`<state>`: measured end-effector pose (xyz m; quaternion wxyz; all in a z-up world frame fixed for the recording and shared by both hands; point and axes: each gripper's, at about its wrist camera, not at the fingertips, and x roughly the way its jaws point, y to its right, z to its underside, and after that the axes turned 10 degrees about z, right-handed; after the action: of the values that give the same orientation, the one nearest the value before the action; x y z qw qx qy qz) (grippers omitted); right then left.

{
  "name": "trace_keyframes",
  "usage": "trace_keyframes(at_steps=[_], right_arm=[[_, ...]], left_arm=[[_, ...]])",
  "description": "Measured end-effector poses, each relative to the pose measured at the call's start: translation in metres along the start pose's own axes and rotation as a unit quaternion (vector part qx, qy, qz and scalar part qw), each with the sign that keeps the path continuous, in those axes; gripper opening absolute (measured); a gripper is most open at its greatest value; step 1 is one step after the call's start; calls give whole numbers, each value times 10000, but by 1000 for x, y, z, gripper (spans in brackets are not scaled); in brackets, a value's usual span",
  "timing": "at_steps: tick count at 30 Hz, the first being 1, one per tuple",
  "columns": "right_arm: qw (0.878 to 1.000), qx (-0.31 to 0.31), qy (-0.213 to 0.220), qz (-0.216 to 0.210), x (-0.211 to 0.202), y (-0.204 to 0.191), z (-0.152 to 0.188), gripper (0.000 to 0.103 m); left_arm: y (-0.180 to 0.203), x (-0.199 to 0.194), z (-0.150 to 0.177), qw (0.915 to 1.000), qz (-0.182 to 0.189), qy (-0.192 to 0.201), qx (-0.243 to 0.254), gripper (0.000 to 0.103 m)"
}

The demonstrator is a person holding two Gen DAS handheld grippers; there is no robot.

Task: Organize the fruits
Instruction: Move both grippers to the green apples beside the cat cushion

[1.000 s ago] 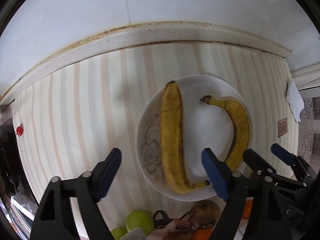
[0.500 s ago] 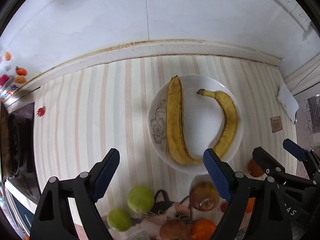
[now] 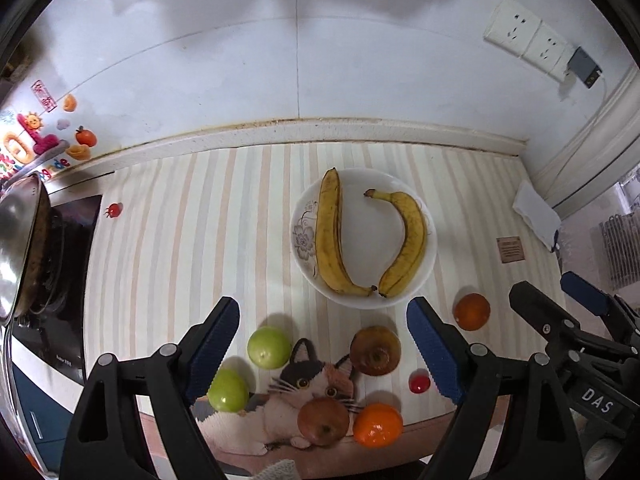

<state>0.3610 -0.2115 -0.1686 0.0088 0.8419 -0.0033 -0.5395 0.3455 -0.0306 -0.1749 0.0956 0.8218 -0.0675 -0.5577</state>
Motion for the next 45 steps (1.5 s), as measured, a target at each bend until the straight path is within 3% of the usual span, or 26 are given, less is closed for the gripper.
trace_keyframes(at_steps=[5, 11, 13, 18, 24, 29, 35, 41, 45], right_arm=[[9991, -123, -303, -281, -3, 0, 26, 92], [9908, -156, -1131, -723, 44, 1, 76, 90], [9865, -221, -1377, -863, 61, -3, 93, 75], [9756, -279, -1838, -1165, 91, -12, 121, 62], [9726, -626, -1745, -1401, 98, -46, 106, 56], [9691, -1002, -1644, -1542, 101, -95, 78, 56], [9626, -1367, -1728, -1576, 118, -144, 55, 56], [9606, -1483, -1793, -1519, 130, -165, 48, 56], [9602, -1427, -1898, -1468, 141, -168, 48, 56]], left_arm=[[-8, -12, 26, 9999, -110, 11, -121, 86], [-30, 13, 78, 9966, -587, -475, -316, 86], [-39, 26, 93, 9943, -608, -714, -501, 86], [-52, 64, 135, 9867, -785, -1240, -702, 86], [-92, 69, 158, 9778, -1168, -1112, -1339, 85], [-125, 64, 162, 9723, -1060, -981, -1839, 85], [-135, 68, 156, 9738, -890, -934, -1873, 85], [-147, 86, 138, 9760, -686, -855, -1881, 85], [-153, 106, 125, 9774, -551, -977, -1790, 76]])
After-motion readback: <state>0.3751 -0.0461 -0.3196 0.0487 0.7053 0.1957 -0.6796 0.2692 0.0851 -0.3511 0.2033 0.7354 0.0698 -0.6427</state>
